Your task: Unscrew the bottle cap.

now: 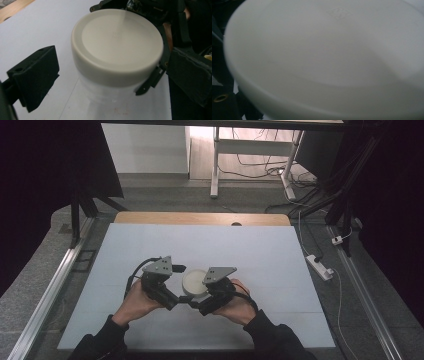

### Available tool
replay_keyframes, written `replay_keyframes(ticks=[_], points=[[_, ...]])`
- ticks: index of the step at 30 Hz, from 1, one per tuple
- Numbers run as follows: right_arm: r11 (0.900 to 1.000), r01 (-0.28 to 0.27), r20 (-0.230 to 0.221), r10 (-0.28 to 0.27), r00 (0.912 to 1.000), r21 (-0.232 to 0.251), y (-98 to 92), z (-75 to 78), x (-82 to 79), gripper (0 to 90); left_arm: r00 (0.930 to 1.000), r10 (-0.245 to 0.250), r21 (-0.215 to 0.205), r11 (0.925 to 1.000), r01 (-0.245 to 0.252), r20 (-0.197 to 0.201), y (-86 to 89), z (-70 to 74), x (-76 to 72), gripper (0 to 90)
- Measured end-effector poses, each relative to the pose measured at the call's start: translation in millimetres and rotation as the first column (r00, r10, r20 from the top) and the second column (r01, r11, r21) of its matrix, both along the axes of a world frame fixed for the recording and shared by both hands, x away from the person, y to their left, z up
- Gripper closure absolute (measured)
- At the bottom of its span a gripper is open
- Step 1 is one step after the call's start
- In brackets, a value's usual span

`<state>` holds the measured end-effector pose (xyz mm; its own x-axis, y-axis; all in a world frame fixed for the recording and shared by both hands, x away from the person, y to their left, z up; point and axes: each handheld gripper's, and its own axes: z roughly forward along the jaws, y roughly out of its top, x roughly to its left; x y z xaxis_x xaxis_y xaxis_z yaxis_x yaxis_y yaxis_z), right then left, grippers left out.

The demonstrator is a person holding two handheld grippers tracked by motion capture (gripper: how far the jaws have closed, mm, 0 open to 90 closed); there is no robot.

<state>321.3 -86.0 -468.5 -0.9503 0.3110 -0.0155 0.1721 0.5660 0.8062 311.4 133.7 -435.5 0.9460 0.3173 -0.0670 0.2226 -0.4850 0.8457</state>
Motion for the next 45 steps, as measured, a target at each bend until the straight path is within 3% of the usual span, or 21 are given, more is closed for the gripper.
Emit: replay_keyframes(ticks=[3,4,7,16,20,25,29,33,35,37,39,42,45], points=[[1.0,-0.008,-0.003,0.008,1.0,0.002,0.4,0.0,-0.4,6.5,0.9996,-0.026,-0.003,0.9997,0.026,-0.006,-3.0,-0.7,4.0,0.0],[1.0,-0.014,-0.001,0.014,0.9999,0.001,0.4,-0.1,-0.4,6.5,0.9977,-0.066,-0.013,0.9977,0.066,-0.015,-6.7,-1.6,8.3,0.0],[1.0,-0.027,0.002,0.027,0.9996,-0.005,1.1,-0.1,-1.0,6.5,0.993,-0.116,-0.018,0.9932,0.115,-0.024,-11.5,-2.8,12.7,0.0],[0.999,-0.043,-0.007,0.043,0.999,0.002,2.4,-0.2,-2.4,6.6,0.9909,-0.134,-0.011,0.9909,0.134,-0.011,-18.1,-4.6,15.4,6.9],[0.999,-0.044,-0.003,0.044,0.999,-0.002,1.8,-0.2,-1.2,6.6,0.9936,-0.112,-0.018,0.9936,0.112,-0.015,-18.9,-5.2,14.5,7.2],[1.0,-0.005,-0.013,0.005,0.9999,-0.009,4.0,-2.4,-0.4,6.6,0.9988,-0.041,0.008,0.9991,0.041,-0.027,-24.6,-5.6,12.9,7.2],[1.0,0.02,-0.018,-0.02,0.9996,-0.007,4.5,-2.6,0.9,6.6,0.9995,0.013,0.006,0.9999,-0.013,-0.029,-27.3,-4.5,11.3,7.3],[0.999,0.05,-0.022,-0.05,0.9985,0.005,4.0,-1.5,1.8,6.6,0.9964,0.084,0.006,0.9965,-0.084,-0.011,-29.9,-2.2,7.9,7.6],[0.997,0.075,-0.003,-0.075,0.9972,-0.003,3.9,-1.4,2.5,6.6,0.9935,0.114,0.015,0.9934,-0.114,-0.002,-32.2,-1.7,6.5,7.7],[0.997,0.082,-0.009,-0.082,0.9966,-0.004,3.6,-2.0,3.3,6.6,0.9922,0.125,0.017,0.9921,-0.124,-0.004,-33.1,-2.0,6.2,7.7],[0.995,0.095,-0.01,-0.096,0.9954,-0.01,3.6,-3.0,3.7,6.6,0.9861,0.165,0.018,0.9862,-0.165,-0.018,-35.7,-3.7,5.9,7.7],[0.994,0.108,-0.007,-0.108,0.9941,-0.022,3.9,-4.3,4.3,6.6,0.9847,0.173,0.025,0.9847,-0.172,-0.02,-36.8,-4.5,6.2,7.5],[0.996,0.09,-0.015,-0.09,0.9958,-0.01,2.8,-4.2,4.5,6.6,0.99,0.141,0.023,0.9898,-0.14,-0.012,-35.9,-3.5,7.3,5.2]])
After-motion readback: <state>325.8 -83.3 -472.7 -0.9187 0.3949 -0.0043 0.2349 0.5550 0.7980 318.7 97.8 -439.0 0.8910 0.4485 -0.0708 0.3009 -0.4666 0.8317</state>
